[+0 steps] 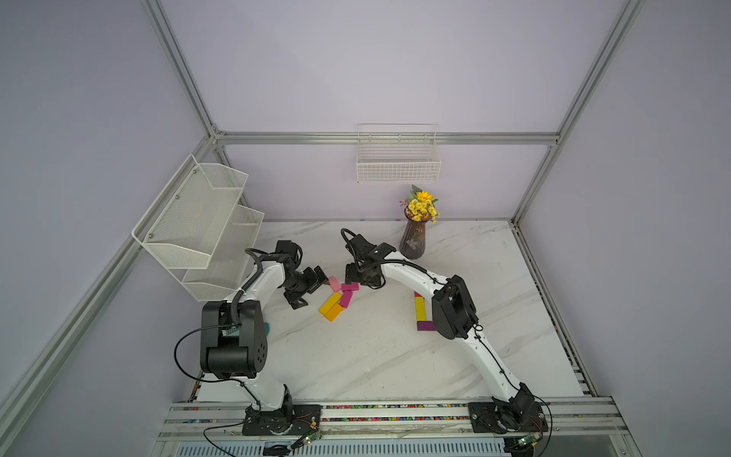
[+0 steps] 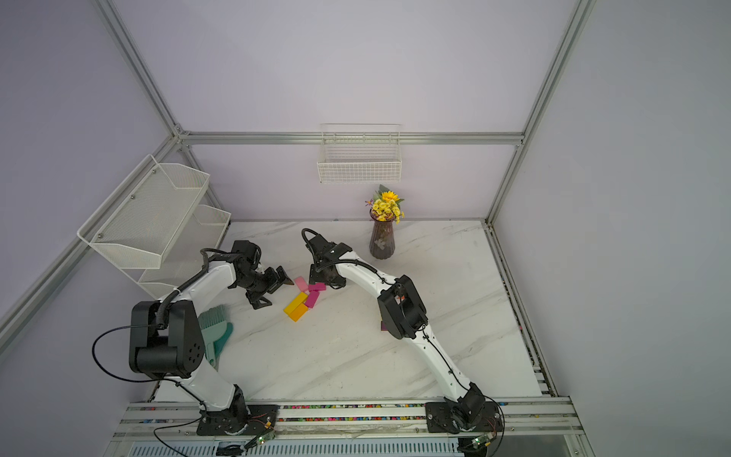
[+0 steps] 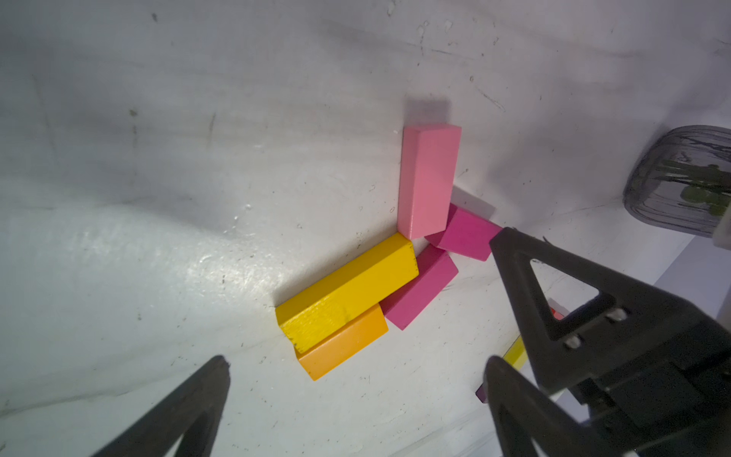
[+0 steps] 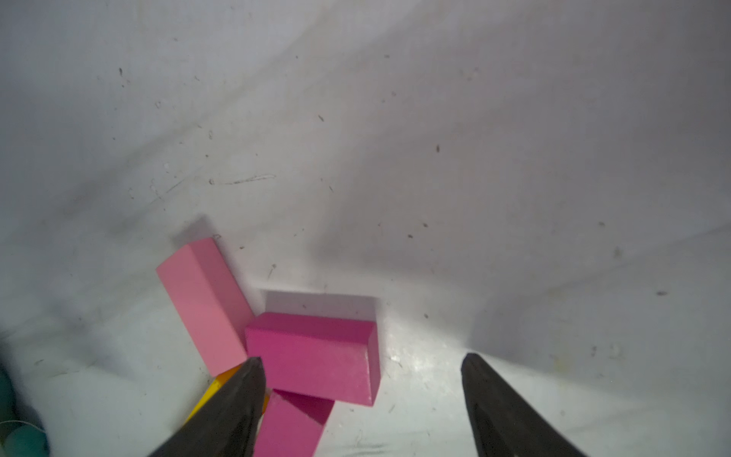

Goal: Assemble the letter c with building blocks
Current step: Pick up the building block from the center of the board.

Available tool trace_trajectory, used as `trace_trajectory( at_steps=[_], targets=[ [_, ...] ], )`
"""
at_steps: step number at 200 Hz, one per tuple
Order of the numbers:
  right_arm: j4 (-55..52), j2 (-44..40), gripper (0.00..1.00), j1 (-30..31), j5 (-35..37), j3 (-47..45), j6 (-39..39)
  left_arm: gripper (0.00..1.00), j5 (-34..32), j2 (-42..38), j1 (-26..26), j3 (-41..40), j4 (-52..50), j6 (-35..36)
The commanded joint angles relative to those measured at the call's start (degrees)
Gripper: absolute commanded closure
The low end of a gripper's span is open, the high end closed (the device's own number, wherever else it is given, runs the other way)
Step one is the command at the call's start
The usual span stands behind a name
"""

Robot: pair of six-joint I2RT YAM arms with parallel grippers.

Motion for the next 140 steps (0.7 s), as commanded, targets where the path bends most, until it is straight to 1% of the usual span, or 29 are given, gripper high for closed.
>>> trace_trajectory(
  at_steps=[1,45,106,140],
  targets=[
    [-5.15,1.80,0.20,0.88,3.86,3.87,-1.39,0.00,2.26,1.03,0.34,-0.25,1.29,0.25],
    [-4.37,2.79,0.20,2.25,5.21,3.94,-3.82,0.00,3.84,2.42,0.43,0.13,1.94,0.09],
    [-0.08,2.86,0.20,4.07,6.83,3.27,-6.09,0.00,4.87,3.17,0.45,-0.04,2.38,0.00],
    [-1.35,4.26,0.20,4.29,6.77,4.08,-6.60,0.00,5.13,2.84,0.43,-0.44,2.49,-0.01]
  ],
)
